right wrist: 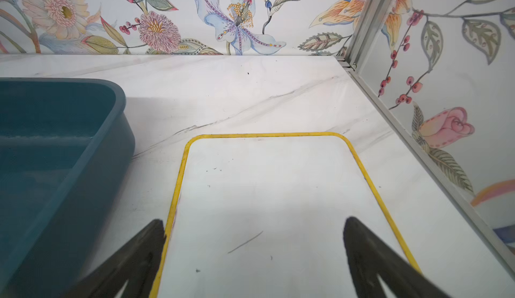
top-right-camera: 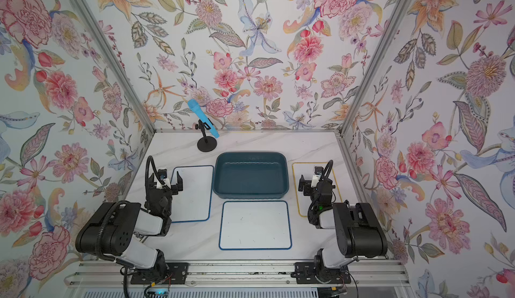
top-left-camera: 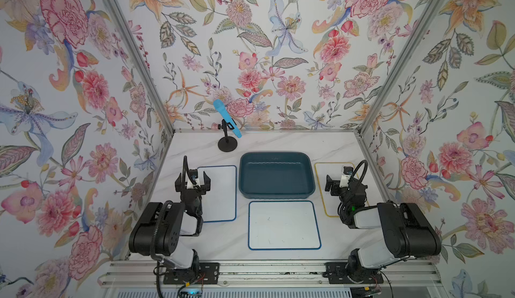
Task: Put the whiteboard into the storage box
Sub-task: Pick up the whiteboard at the center of the board.
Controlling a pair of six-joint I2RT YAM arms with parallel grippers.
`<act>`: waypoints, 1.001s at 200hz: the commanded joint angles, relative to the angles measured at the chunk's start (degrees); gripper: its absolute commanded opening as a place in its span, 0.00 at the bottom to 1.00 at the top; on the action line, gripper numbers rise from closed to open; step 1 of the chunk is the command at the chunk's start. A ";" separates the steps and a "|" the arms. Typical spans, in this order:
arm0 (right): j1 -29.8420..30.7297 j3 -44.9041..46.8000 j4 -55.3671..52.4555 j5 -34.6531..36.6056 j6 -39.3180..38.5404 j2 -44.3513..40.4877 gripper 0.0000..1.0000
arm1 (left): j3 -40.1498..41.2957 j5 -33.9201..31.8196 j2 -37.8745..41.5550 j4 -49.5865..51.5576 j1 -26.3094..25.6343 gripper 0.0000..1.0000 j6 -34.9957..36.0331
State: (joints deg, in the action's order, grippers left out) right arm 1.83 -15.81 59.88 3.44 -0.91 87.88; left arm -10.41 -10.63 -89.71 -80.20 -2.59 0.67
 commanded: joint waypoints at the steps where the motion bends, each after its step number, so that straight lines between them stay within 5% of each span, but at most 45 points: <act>1: -0.14 -1.27 2.64 0.15 -0.95 0.55 1.00 | -0.66 1.05 -0.46 -1.80 0.31 1.00 -0.14; 200: -1.47 -1.04 2.85 -2.51 -0.06 0.46 1.00 | -0.79 0.57 -0.46 -1.64 0.58 1.00 -0.67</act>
State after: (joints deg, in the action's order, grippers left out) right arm 1.67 -15.81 59.88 3.22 -0.89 87.88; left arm -10.44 -10.66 -89.71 -80.18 -2.52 0.62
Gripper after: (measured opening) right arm 0.999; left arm 0.998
